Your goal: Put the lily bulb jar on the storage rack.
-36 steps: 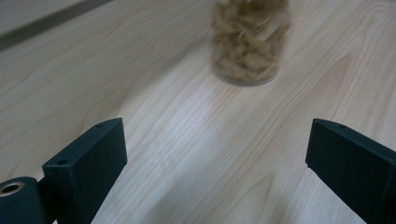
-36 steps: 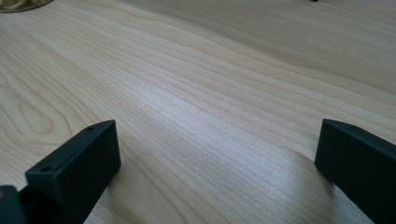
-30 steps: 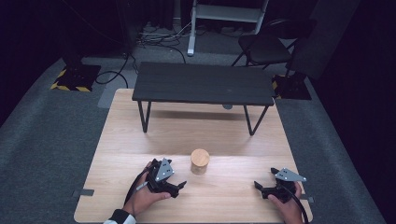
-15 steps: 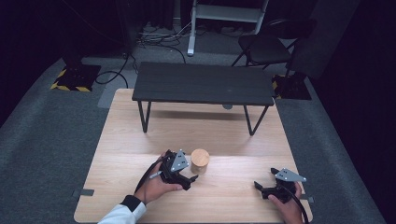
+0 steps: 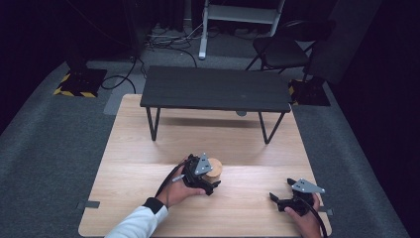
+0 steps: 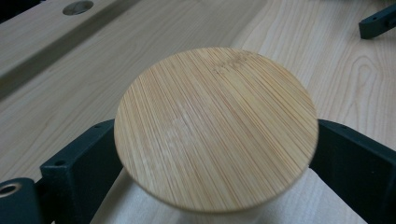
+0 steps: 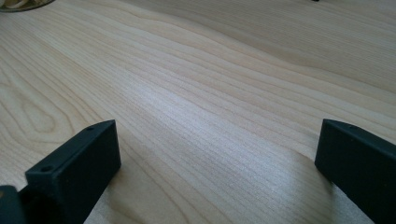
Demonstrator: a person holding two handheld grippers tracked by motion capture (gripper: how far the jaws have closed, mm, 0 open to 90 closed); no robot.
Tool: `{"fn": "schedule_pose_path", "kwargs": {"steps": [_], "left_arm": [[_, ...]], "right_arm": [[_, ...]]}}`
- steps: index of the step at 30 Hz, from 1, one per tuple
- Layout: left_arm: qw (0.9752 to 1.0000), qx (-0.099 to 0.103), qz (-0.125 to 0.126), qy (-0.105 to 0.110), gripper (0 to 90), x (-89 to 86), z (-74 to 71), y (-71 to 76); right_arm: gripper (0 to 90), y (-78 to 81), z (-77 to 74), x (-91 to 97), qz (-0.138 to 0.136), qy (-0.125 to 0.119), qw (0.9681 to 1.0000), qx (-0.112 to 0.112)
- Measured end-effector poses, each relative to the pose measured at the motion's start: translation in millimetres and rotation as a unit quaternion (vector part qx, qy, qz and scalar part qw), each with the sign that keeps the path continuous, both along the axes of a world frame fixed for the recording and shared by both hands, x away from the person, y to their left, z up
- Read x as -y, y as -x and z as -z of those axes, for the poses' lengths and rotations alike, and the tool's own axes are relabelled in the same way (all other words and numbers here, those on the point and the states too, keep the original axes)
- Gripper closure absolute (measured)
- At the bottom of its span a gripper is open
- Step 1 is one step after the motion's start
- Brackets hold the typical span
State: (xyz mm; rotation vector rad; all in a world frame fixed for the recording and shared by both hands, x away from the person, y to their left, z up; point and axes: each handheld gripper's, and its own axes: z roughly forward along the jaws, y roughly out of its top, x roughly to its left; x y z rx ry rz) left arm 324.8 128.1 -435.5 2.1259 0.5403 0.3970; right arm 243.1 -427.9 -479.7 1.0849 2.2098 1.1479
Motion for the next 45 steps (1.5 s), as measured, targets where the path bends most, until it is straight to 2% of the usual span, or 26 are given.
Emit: {"fn": "schedule_pose_path", "kwargs": {"steps": [4,9,14,17,20,25,28,29,36,38,45], "left_arm": [[1.0,0.002,0.0,0.008,7.6,1.3,1.3,-3.6],[0.9999,0.003,0.004,0.011,21.2,2.1,5.3,-6.9],[0.9997,-0.004,0.001,0.023,23.1,0.1,8.3,-10.3],[0.9993,-0.017,-0.001,0.034,25.2,-2.2,10.1,-13.6],[0.9993,-0.018,-0.003,0.034,25.5,-2.1,9.7,-13.3],[0.9996,-0.014,-0.012,0.021,25.6,-0.9,2.5,-9.3],[0.9993,-0.033,-0.01,0.013,25.6,-3.4,-14.0,-14.1],[0.9994,-0.032,-0.011,0.013,25.6,-4.3,-19.6,-14.1],[0.9994,-0.004,-0.012,0.033,25.7,-12.4,-60.8,-14.4],[0.9994,0.008,-0.014,0.031,25.6,-12.8,-76.3,-16.6],[0.9991,0.028,-0.023,0.021,25.6,-12.3,-135.7,-33.5]], "right_arm": [[0.0,0.0,0.0,0.0,0.0,0.0,1.0,0.0],[0.0,0.0,0.0,0.0,0.0,0.0,1.0,0.0],[0.0,0.0,0.0,0.0,0.0,0.0,1.0,0.0],[0.0,0.0,0.0,0.0,0.0,0.0,1.0,0.0],[0.0,0.0,0.0,0.0,0.0,0.0,1.0,0.0],[0.0,0.0,0.0,0.0,0.0,0.0,1.0,0.0],[0.0,0.0,0.0,0.0,0.0,0.0,1.0,0.0],[0.0,0.0,0.0,0.0,0.0,0.0,1.0,0.0],[0.0,0.0,0.0,0.0,0.0,0.0,1.0,0.0],[0.0,-0.1,-0.1,0.0,0.0,0.0,1.0,0.0],[0.0,-0.1,-0.1,0.0,0.0,0.0,1.0,0.0]]}}
